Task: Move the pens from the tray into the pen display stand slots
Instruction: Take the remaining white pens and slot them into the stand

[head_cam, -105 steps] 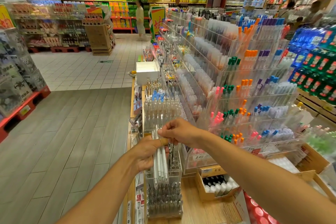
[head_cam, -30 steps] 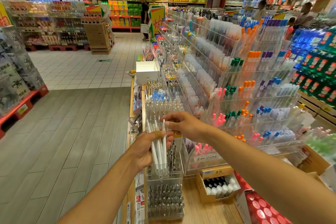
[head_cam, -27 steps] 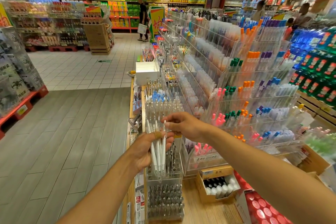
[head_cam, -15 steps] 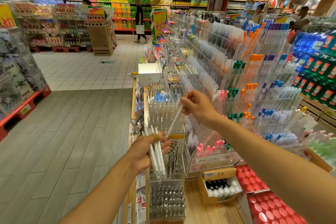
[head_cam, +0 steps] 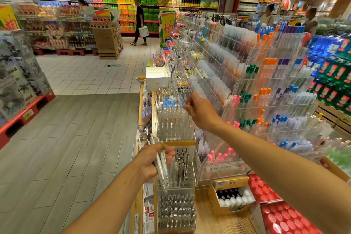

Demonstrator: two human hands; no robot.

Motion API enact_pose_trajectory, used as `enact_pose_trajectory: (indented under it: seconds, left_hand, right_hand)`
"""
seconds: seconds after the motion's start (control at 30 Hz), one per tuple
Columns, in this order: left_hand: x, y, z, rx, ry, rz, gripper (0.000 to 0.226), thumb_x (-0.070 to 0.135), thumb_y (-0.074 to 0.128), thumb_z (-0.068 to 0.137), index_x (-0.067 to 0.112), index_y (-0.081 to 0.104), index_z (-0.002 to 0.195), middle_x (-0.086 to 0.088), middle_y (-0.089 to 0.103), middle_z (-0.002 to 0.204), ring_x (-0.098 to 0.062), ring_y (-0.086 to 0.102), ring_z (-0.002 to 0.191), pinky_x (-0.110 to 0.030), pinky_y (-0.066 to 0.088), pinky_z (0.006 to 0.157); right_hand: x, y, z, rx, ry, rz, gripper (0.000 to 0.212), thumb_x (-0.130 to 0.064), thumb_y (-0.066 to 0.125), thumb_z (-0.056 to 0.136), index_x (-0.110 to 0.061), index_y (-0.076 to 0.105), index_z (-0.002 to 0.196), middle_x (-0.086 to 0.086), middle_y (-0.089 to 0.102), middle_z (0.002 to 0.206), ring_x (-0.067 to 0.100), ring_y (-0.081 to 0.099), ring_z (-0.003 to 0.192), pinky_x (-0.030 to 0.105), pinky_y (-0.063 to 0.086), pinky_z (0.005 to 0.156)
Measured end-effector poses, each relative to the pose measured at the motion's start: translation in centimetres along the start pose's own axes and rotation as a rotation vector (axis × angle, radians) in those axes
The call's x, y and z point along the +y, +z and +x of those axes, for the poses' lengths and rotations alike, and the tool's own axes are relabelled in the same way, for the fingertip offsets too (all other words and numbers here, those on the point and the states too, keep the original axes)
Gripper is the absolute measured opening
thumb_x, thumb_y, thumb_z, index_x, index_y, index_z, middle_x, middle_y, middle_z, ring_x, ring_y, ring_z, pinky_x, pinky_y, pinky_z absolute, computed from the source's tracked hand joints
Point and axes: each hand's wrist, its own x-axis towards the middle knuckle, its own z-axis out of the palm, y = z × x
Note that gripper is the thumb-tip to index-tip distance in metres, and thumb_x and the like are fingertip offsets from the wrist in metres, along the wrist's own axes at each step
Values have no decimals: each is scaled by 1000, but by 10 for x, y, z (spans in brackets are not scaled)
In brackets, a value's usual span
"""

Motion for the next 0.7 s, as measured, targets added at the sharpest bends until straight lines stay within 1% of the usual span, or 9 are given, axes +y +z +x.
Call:
enact_pose_trajectory:
  seconds: [0.07,0.13,0.23,0.3,0.37,0.5,0.57,0.63,0.7]
  left_hand:
    - [1,-2,1,2,-5,12,13,-3,57,92,-14,64,92,-25,71,77,-24,69,56,-29,58,46]
    - [2,-3,2,9,0,34,13,-5,57,91,-16,64,95,-27,71,80,-24,70,58,-28,59,47]
    - [3,-5,4,5,10,30,17,-6,54,93,-18,61,103,-29,70,87,-25,71,61,-29,59,48]
    - [3,-6,5,-3,8,26,18,-6,53,95,-18,60,105,-29,71,87,-25,71,61,-29,58,47]
    - [3,-7,5,-11,5,36,19,-4,52,96,-18,62,102,-28,71,83,-24,72,60,-28,58,47]
    - [2,-9,5,-16,15,21,19,-1,55,95,-17,64,98,-27,71,80,-25,72,60,-28,58,47]
    - [1,-9,5,-13,22,16,18,0,60,93,-17,65,97,-27,72,81,-25,72,61,-29,59,49]
    - [-1,-8,4,-15,26,21,19,2,62,92,-16,66,96,-26,72,81,-25,72,62,-29,59,49]
    - [-1,-6,2,-26,32,17,19,3,64,91,-15,67,95,-26,72,81,-26,73,63,-29,59,49]
  right_hand:
    - [4,6,1,-34,13,-21,14,-23,56,98,-10,51,96,3,57,79,20,52,70,32,40,59]
    - [8,9,2,-51,11,-64,14,-25,60,96,-14,53,93,-2,55,78,15,50,70,28,37,58]
    - [12,12,6,-79,-39,-156,15,-29,68,90,-19,57,87,-6,50,88,12,47,78,26,34,68]
    - [14,17,6,-111,-41,-194,14,-29,69,88,-17,61,89,-4,46,95,13,45,85,26,33,73]
    - [15,21,7,-99,-45,-244,17,-30,70,87,-14,66,91,-3,44,95,14,43,87,26,33,75]
    - [12,21,7,-54,-39,-333,26,-36,70,87,-11,74,93,1,51,92,18,43,91,30,37,78]
    - [9,20,7,-76,-54,-397,27,-39,67,89,-13,74,93,2,54,94,22,46,99,32,39,85]
    - [7,19,6,-94,-64,-418,27,-40,67,88,-14,73,95,1,54,95,24,47,104,32,37,87]
    - [5,18,2,-87,-52,-399,30,-40,68,87,-16,70,105,2,57,104,24,46,108,33,38,90]
